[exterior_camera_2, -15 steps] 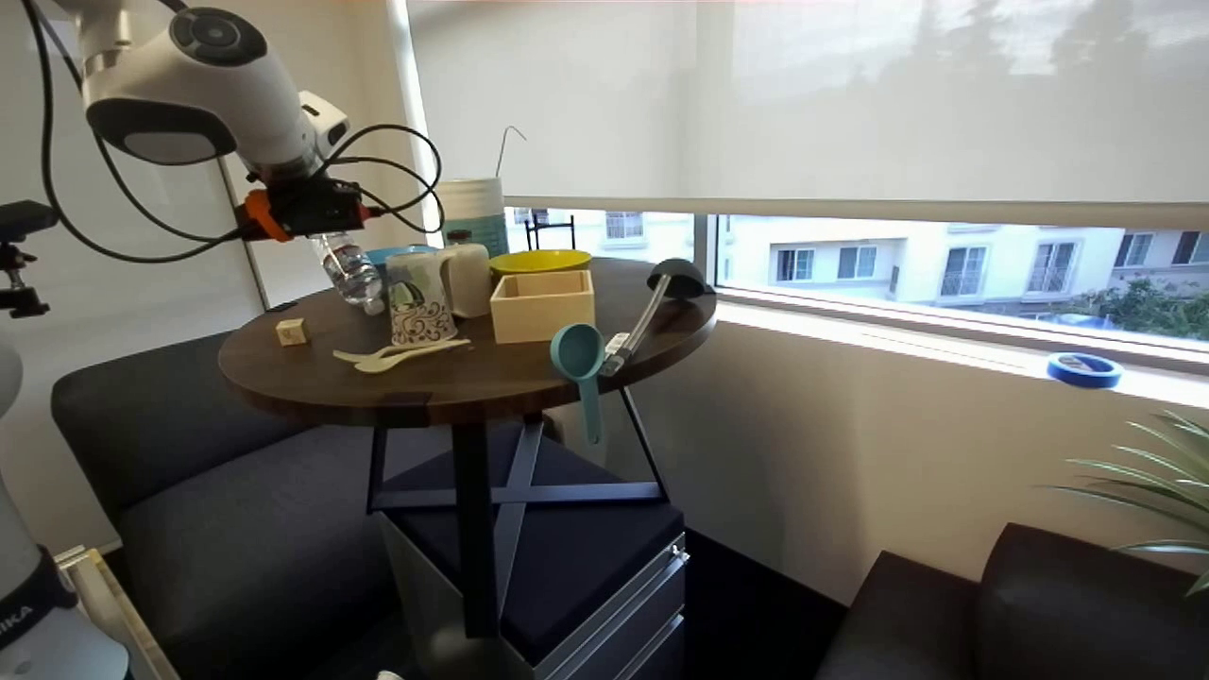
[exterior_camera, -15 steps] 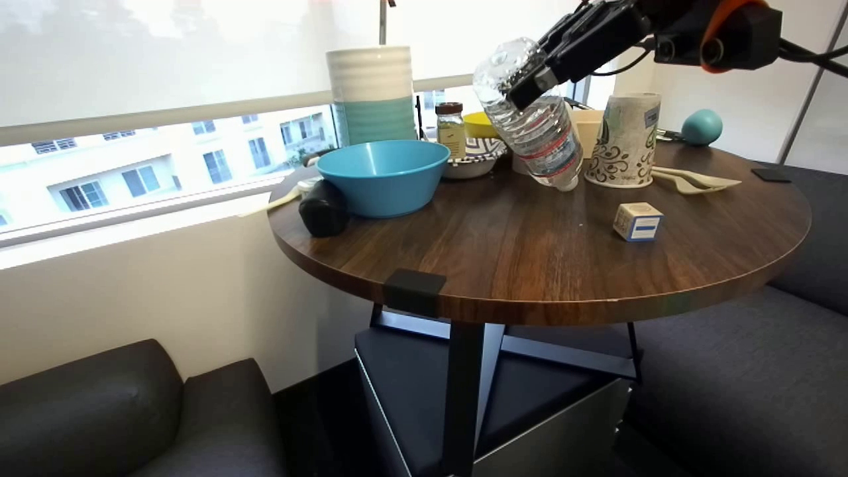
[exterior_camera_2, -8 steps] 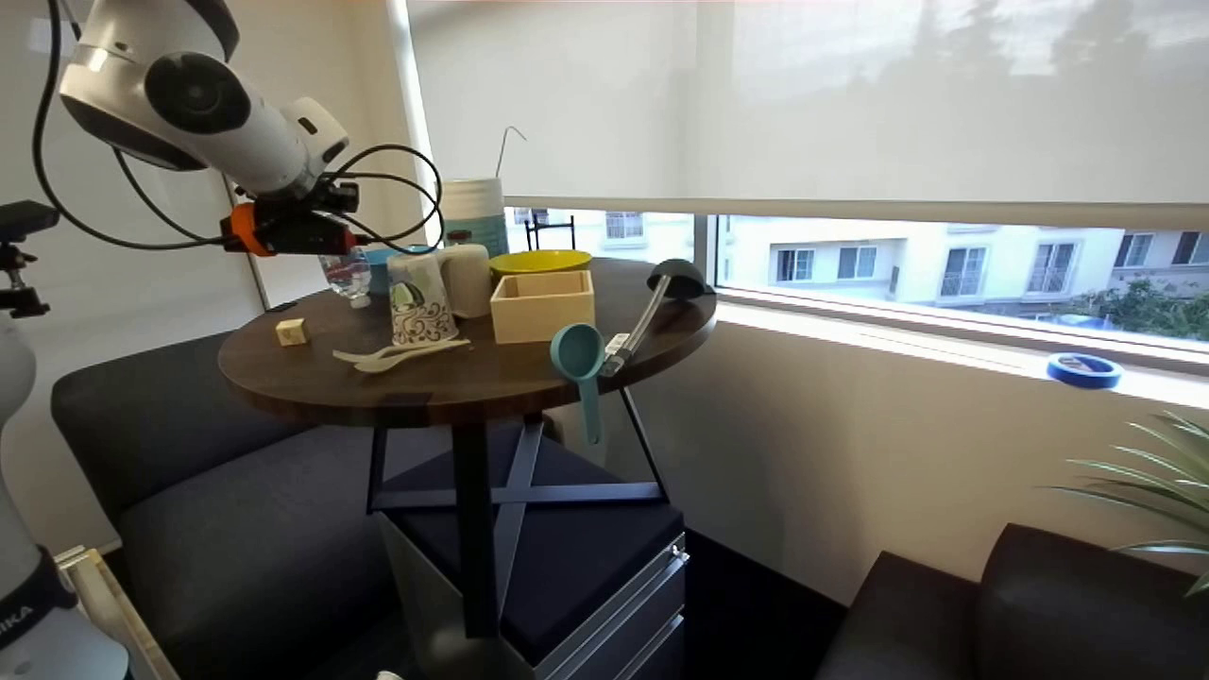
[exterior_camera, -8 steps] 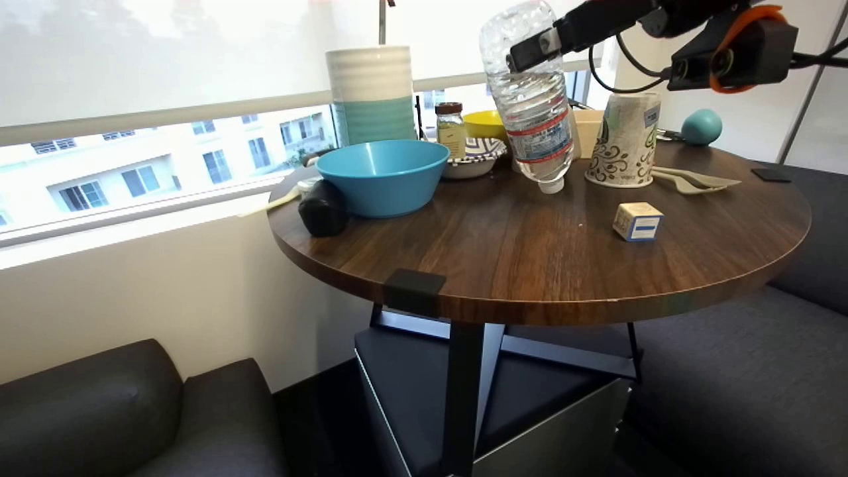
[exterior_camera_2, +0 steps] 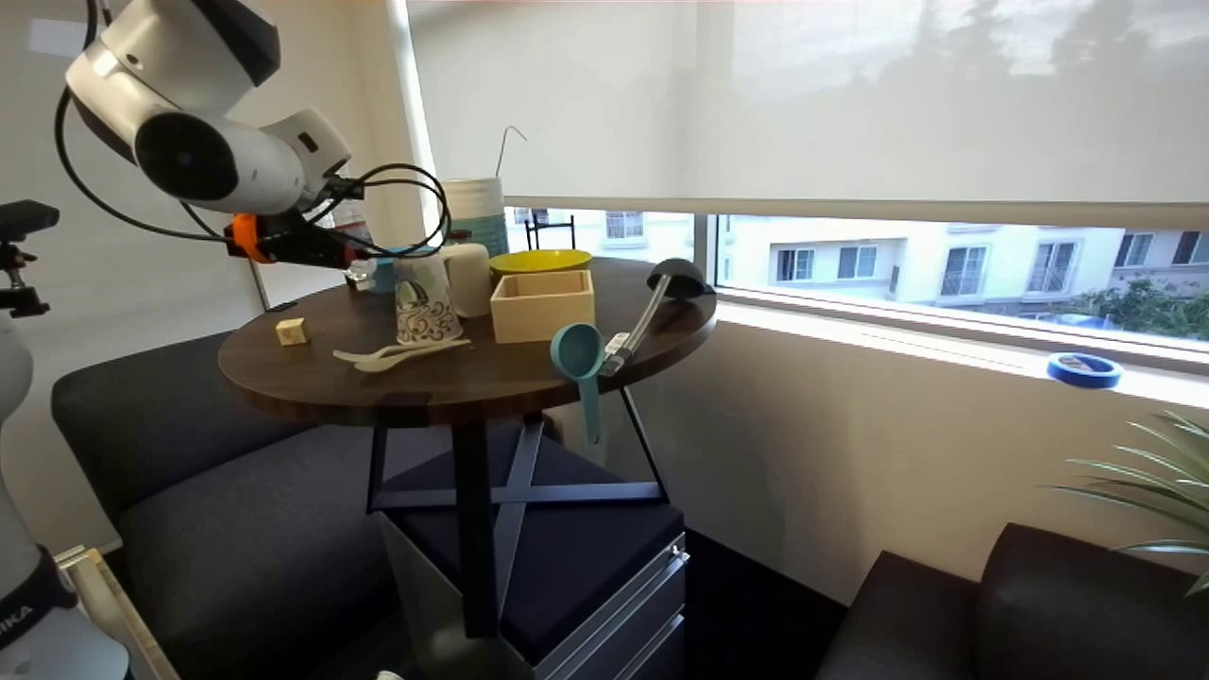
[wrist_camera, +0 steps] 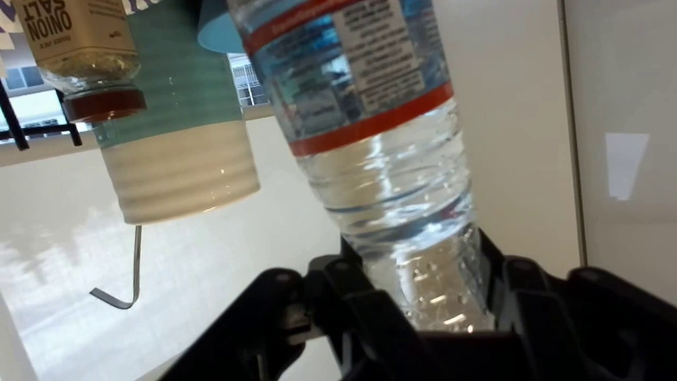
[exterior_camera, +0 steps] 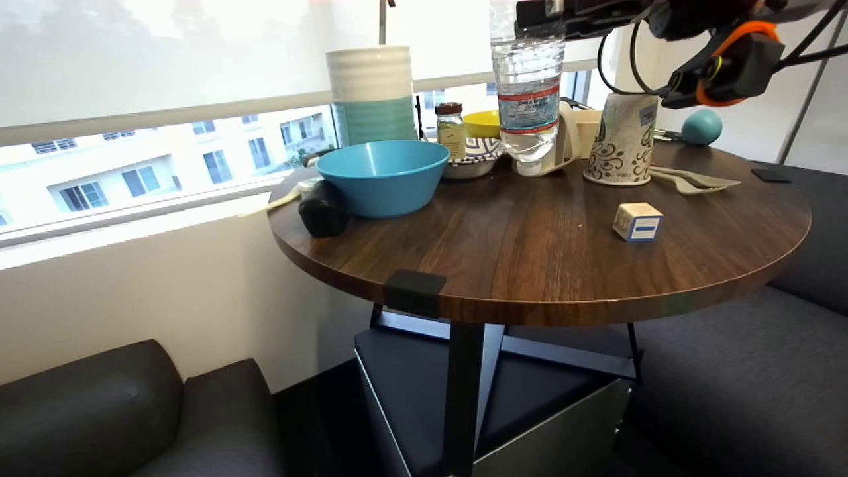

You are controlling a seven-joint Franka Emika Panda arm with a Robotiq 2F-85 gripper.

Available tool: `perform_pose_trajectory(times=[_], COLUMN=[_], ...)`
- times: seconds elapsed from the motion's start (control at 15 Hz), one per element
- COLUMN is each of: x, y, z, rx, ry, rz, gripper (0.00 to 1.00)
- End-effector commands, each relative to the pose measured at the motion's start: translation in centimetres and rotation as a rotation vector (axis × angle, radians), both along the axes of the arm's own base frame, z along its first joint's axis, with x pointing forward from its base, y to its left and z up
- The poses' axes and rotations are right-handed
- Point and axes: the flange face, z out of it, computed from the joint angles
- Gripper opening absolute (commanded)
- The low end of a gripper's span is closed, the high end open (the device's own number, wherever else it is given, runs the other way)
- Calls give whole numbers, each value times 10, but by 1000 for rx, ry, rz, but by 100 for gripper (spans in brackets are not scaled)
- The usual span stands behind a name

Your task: Place the water bottle upside down.

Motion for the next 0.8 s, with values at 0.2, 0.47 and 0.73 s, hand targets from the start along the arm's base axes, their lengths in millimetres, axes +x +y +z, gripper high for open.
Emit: perform_pose_trajectory(times=[0.2,0.47,0.73], x=[1,-4,-5], y=[2,10,13], z=[-6,-11,-7], rx=[7,29,98], ry=[29,58,68], rz=[2,0,-2], gripper=[24,24,24])
